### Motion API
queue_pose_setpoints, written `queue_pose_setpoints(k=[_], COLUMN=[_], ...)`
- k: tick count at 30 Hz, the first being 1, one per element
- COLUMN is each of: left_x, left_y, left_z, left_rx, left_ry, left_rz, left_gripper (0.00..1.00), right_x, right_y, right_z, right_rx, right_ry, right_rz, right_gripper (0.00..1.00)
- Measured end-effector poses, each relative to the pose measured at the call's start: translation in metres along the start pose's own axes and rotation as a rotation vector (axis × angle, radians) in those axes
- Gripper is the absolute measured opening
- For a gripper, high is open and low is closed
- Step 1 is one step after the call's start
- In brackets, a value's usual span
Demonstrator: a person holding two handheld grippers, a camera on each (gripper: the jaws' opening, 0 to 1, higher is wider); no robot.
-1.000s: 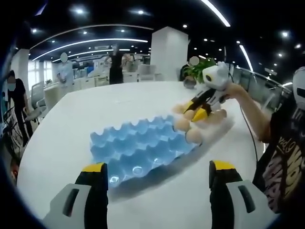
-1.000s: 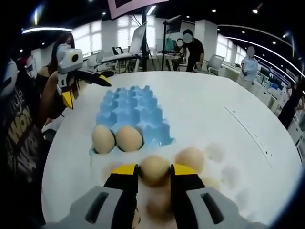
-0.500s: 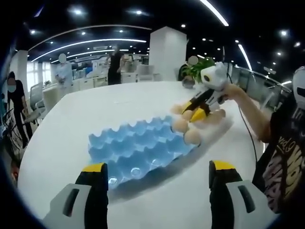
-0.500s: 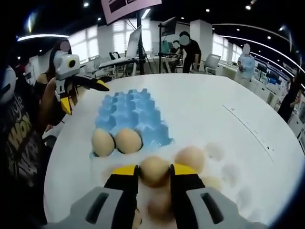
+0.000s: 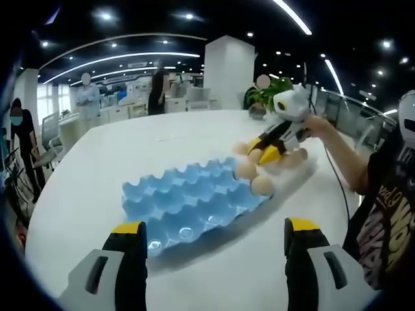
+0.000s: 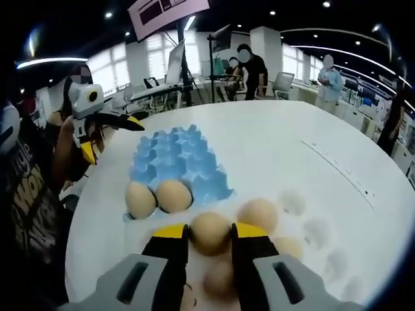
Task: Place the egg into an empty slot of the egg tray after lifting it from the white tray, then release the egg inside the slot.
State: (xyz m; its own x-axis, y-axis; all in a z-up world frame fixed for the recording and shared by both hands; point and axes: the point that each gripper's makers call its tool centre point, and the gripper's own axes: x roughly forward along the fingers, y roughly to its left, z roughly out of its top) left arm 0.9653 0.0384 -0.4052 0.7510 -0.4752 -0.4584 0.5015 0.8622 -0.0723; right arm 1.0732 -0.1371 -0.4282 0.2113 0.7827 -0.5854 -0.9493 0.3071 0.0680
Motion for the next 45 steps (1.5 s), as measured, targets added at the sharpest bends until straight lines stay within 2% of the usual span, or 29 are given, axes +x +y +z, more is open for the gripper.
queue_pose_setpoints(k=[14,30,45], left_x=[-0.001,-0.003,-0.001], left_y=[0.005,0.005,0.004], left_z=[-0.002,-0.002,-0.002], left_rx=[-0.009,-0.009,-0.011], left_ry=[-0.004,-0.011,-0.011], left_rz=[0.003,0.005,-0.002], left_gripper=[0.89,0.89,0.89], right_x=[-0.001,-0.004,0.003], right_y=[0.001,0.003,0.001], right_z=[0.004,0.029,0.042], right_rx=[0.003,-0.024,-0.048], right_ry=[0.002,-0.041,-0.039], right_rz=[-0.009,-0.014,-0.002], right_gripper=[0.27,0.27,0.26])
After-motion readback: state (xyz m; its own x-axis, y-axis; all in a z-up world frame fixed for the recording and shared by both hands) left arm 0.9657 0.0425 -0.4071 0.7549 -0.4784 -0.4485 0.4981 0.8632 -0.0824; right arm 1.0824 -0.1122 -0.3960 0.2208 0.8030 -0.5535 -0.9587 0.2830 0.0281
